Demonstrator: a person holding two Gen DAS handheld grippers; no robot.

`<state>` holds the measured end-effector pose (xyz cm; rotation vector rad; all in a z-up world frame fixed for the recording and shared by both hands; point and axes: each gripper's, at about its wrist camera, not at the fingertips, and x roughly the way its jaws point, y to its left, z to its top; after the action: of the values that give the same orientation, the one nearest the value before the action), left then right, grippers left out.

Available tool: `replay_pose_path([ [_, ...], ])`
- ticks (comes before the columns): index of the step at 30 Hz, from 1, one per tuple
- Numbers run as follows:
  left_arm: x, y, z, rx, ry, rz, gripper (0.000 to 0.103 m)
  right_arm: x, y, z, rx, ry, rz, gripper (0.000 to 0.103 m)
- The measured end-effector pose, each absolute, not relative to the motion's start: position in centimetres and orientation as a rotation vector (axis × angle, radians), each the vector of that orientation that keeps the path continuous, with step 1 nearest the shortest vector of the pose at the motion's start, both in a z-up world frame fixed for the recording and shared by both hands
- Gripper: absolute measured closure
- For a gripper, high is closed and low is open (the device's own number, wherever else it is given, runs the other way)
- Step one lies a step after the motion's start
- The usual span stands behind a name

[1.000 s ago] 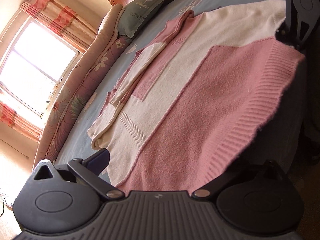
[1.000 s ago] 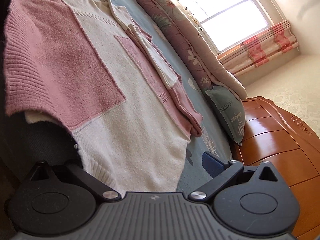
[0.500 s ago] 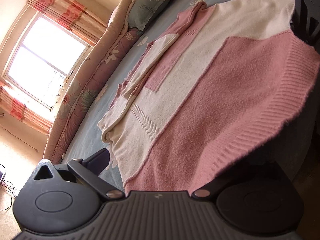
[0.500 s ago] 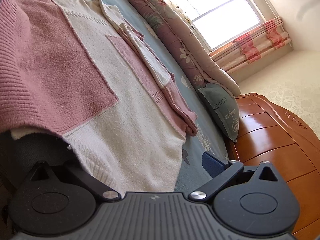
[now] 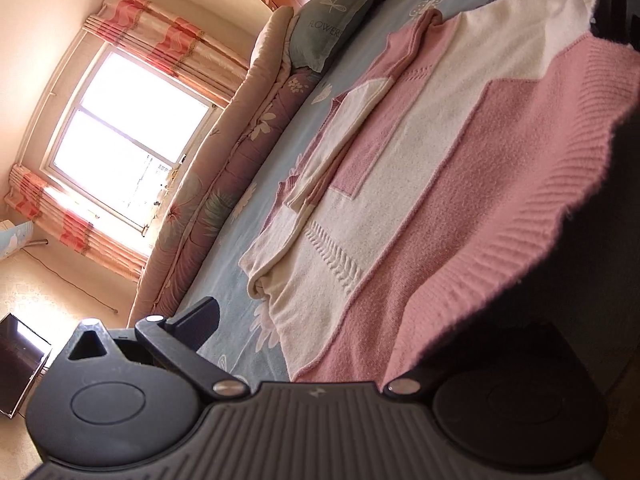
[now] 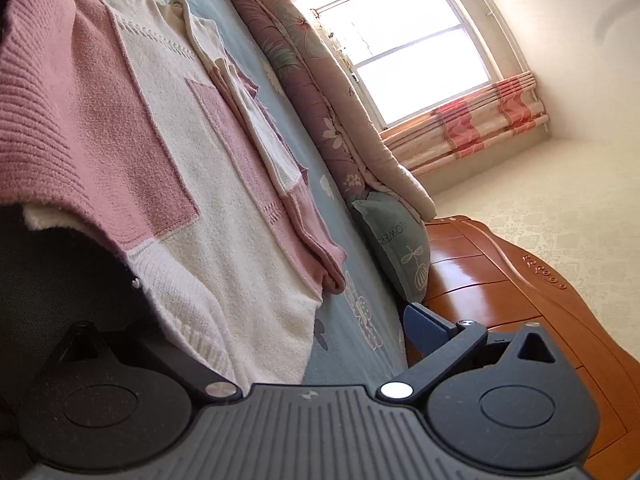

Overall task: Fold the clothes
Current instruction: 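Lift the hem with both tools and carry it toward the collar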

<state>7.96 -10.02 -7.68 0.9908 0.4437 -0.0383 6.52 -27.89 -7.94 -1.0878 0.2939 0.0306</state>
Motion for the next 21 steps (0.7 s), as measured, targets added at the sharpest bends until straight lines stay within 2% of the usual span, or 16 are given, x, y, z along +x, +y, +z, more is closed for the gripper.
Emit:
replay_pose_path([
  [9, 8.9, -10.2, -6.7, 1.012, 0.383, 0.002, 0.0, 8.1, -27.7, -7.0, -1.101, 0.23, -0.022, 0.0],
  [21, 13.9, -9.9, -5.1, 1.006, 0.347, 0.038, 0.0, 12.1, -27.5, -6.0, -1.11, 0.199, -0.059, 0.0],
])
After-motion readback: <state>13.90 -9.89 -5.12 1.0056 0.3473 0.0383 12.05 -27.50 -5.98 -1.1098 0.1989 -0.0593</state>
